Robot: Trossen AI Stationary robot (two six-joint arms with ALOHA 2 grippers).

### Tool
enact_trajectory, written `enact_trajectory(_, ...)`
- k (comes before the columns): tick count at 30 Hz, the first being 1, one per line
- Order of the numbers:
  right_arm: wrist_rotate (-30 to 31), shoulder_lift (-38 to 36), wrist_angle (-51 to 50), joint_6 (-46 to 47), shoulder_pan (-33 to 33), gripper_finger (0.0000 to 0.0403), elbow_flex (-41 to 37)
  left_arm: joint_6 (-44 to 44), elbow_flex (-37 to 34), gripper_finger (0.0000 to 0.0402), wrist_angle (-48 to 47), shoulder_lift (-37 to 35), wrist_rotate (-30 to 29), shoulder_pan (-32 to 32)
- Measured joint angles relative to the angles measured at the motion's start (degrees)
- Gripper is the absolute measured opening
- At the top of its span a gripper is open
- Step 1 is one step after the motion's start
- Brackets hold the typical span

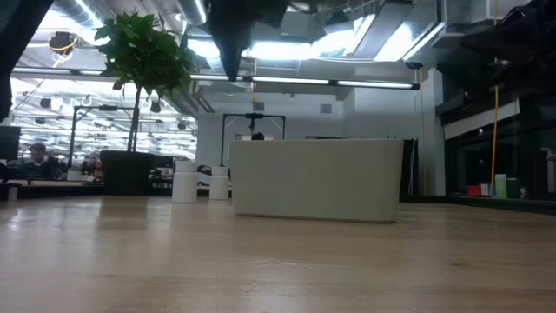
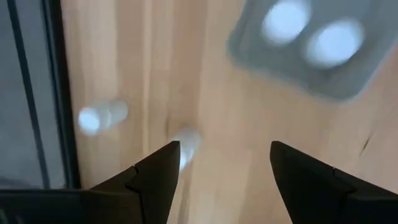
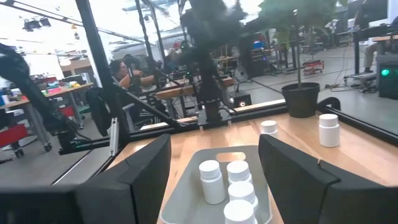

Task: Pick and place pill bottles into a basket
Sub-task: Put the bottom white large pill bottle into the bin

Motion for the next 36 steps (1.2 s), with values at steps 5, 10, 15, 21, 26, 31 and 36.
enact_trajectory(5,-0.04,0.29,0.02,0.01,1.15,0.0245,0.0,1.21,-2.59,0.0242,0.77,-1.12,-0.2,3.42)
enact_trajectory(10,-0.02,0.42,-0.02,0.01,1.15,0.0245,0.0,3.58,-9.4,0.0242,4.31,-4.47,0.27,7.32)
enact_trajectory(15,-0.02,0.42,0.02,-0.01,1.12,0.0245,0.0,6.31,-20.33,0.0242,11.57,-10.27,2.98,11.96)
enact_trajectory(21,0.04,0.42,0.02,0.01,1.12,0.0245,0.0,4.59,-34.55,0.0242,22.09,-20.53,7.02,15.97)
enact_trajectory(26,0.34,0.44,0.02,0.01,1.12,0.0245,0.0,1.34,-42.95,0.0242,29.41,-28.96,8.46,16.76)
enact_trajectory(31,0.44,0.44,0.02,0.01,1.12,0.0245,0.0,-1.37,-49.38,0.0242,35.92,-34.13,10.67,16.7)
enact_trajectory(36,0.44,0.44,0.02,0.01,1.12,0.0245,0.0,-1.58,-54.16,0.0242,38.68,-34.75,11.55,16.66)
